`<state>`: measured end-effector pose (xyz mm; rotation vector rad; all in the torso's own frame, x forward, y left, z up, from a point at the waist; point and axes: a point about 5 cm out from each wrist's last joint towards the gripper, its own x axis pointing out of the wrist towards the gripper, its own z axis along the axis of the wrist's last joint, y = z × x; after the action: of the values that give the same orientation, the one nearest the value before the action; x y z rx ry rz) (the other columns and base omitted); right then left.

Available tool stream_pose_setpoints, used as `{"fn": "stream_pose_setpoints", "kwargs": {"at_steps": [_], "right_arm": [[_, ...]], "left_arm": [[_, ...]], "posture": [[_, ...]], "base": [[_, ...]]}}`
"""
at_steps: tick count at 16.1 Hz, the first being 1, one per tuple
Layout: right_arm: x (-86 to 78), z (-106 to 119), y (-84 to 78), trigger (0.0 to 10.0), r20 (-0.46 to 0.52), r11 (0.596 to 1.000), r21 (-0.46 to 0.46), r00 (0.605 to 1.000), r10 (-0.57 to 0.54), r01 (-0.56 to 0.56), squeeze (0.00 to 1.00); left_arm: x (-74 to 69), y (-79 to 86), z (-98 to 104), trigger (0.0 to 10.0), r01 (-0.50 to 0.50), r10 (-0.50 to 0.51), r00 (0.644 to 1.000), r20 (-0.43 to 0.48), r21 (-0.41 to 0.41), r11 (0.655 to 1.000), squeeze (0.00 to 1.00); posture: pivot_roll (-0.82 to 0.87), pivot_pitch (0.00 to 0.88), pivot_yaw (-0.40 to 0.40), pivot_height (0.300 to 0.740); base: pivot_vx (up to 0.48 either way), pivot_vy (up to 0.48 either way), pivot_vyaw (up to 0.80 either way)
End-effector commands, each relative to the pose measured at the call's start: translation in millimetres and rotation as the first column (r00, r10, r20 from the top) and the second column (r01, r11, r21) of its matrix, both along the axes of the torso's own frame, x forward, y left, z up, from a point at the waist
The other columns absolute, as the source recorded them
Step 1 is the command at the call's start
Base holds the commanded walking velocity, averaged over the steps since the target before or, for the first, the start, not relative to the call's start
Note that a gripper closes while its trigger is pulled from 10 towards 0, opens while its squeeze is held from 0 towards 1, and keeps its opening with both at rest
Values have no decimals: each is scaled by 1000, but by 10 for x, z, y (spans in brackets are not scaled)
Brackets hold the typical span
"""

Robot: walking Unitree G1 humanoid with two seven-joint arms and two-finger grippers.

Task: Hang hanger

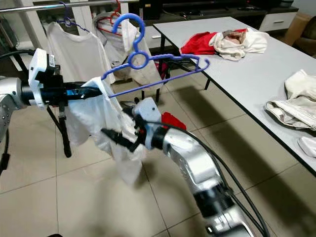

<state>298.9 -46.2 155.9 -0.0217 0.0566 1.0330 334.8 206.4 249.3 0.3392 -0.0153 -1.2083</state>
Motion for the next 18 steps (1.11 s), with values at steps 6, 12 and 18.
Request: {"fn": "stream_pose_setpoints", "kwargs": {"at_steps": [6, 12, 18], "right_arm": [[-187, -256, -100, 10000, -42, 978, -81, 981, 192, -195, 0], [-253, -496, -171, 0, -120, 950, -148, 959, 258, -275, 0], [-229, -620, -192, 0, -164, 945, -153, 950, 266, -291, 0]], "left_arm": [[8, -101, 120, 0, 34, -32, 999, 32, -45, 998, 0], [62, -182, 295, 0, 53, -47, 997, 62, -90, 995, 0], [57, -171, 397, 0, 58, -50, 995, 84, -101, 993, 0]], "posture": [[-109, 0, 6, 740], [-106, 0, -3, 740], [-99, 0, -15, 740]], "base": [[0, 0, 0], [0, 0, 0], [0, 0, 0]]}}
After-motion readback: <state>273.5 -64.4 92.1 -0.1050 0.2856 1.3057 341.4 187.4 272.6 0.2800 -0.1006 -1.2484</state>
